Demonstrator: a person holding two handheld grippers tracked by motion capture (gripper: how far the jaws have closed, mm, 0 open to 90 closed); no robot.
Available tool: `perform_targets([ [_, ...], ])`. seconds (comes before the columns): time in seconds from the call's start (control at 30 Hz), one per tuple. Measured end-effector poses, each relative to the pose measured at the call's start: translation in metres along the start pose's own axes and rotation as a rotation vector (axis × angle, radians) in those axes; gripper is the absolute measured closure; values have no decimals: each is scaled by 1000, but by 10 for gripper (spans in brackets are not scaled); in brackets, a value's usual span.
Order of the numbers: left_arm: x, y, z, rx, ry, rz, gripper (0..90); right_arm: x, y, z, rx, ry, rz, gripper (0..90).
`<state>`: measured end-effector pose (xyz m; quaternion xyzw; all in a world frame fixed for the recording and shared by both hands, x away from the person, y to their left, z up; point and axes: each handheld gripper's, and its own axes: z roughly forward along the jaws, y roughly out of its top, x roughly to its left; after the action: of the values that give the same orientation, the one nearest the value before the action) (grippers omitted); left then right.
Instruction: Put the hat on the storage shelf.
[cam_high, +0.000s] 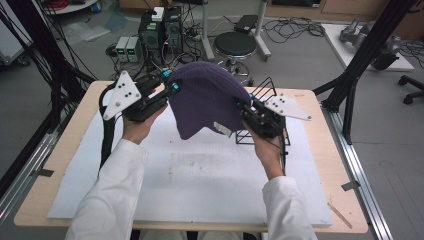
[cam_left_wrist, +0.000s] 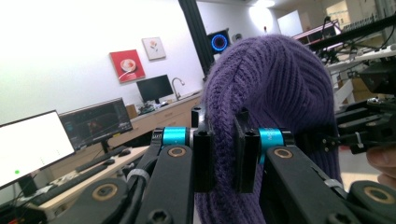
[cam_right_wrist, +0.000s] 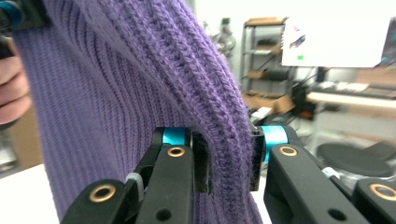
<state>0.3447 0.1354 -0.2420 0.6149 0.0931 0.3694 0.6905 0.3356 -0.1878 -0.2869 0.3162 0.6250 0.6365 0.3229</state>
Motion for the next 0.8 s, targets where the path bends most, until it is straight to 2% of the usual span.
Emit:
perform_targets([
  [0.03,-1,2,5,-2,-5,7,811,-6,8,-2,-8,-28,-19,797],
  [0.1,-1,7,16,-3,-23,10,811,-9,11,-3,-12,-40,-22,797],
  [0.17,-1,11,26,1,-37,9,811,-21,24,-7,-15,-82,-28,797],
  [0.37,-4,20,52,-2,-58,10,812,-35,37,-13,-16,-123,-44,796],
  [0.4,-5,20,56,0,-61,15,811,-42,40,-16,-15,-140,-40,796],
  [0.5,-7,21,67,7,-74,15,811,-48,41,-18,-16,-149,-35,796],
  [0.63,-11,20,83,11,-91,15,811,-63,41,-22,-16,-190,-21,796],
  [0.8,-16,18,100,12,-113,4,811,-74,40,-26,-16,-216,-11,797],
])
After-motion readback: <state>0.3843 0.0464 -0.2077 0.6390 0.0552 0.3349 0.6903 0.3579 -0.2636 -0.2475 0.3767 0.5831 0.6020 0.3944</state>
